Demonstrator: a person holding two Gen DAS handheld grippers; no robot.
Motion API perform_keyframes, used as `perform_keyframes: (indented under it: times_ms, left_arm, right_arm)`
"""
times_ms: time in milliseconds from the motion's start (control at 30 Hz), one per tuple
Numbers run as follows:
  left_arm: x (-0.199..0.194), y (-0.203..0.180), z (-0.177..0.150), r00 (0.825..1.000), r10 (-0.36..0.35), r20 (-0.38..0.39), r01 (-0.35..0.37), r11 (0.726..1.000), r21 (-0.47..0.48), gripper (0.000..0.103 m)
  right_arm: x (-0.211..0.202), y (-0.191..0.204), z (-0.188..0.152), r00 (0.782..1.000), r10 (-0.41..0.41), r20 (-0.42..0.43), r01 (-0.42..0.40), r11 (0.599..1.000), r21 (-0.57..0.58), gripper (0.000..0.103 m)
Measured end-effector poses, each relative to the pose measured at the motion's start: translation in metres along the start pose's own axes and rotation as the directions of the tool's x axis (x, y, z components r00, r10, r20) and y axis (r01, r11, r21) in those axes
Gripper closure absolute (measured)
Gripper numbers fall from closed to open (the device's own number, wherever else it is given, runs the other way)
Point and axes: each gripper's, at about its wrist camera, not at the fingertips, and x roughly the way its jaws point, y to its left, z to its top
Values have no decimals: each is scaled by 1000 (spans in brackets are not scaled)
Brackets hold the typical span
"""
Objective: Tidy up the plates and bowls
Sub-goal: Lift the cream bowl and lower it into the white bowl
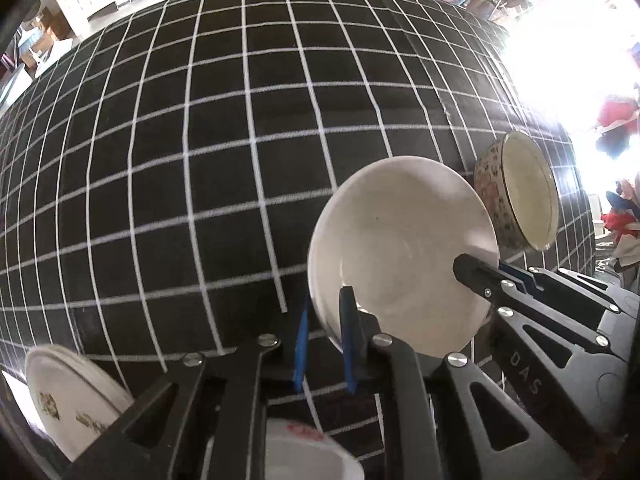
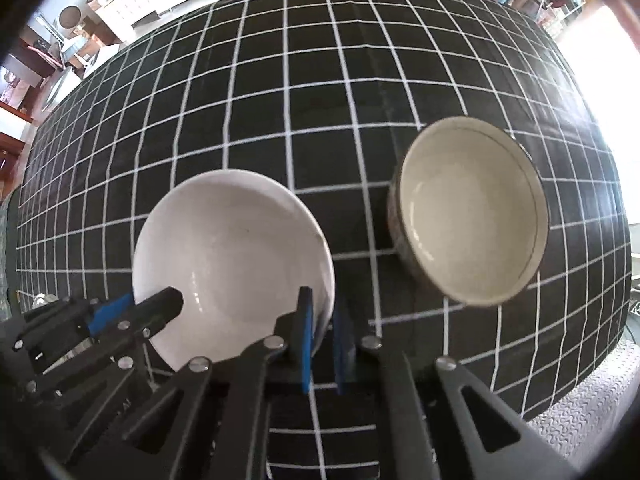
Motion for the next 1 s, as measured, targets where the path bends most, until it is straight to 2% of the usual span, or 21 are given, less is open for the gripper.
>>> perform_keyframes:
  times_ms: [133,367,567,600,800,867,1000]
  left_arm:
    - [-9,3,-26,1000,7,4,-7,1000,1,91]
    - [-46,1,-76,998,26,59,-26,1000,-5,90]
    - [-78,4,-111,993,51,102,-48,998,-31,90]
    - [-81,4,-117,993,54,108,-51,998,-33,90]
    - [-93,6,-142,990,70,119,-65,997,-43,90]
    - [-91,9,-151,991,74,112,-69,996,-48,90]
    - [-72,12,-154,992,80,92,-75,995,-60,90]
  right_arm:
    - [-21,18,-23,1000,2,22,-1,1000,-22,92]
    - [-63,54,-64,997,9,75,-3,997,-76,92]
    - [-87,66,-87,996,32,87,-22,994,-107,92]
    - [-90,73,-82,996,32,88,-22,994,-112,92]
    - [-91,86,-108,996,39,74,-29,990,-136,92]
    - [-81,82,-95,997,38,63,-29,989,-146,92]
    - [-68,88,-102,999,26,40,-19,986,-166,92]
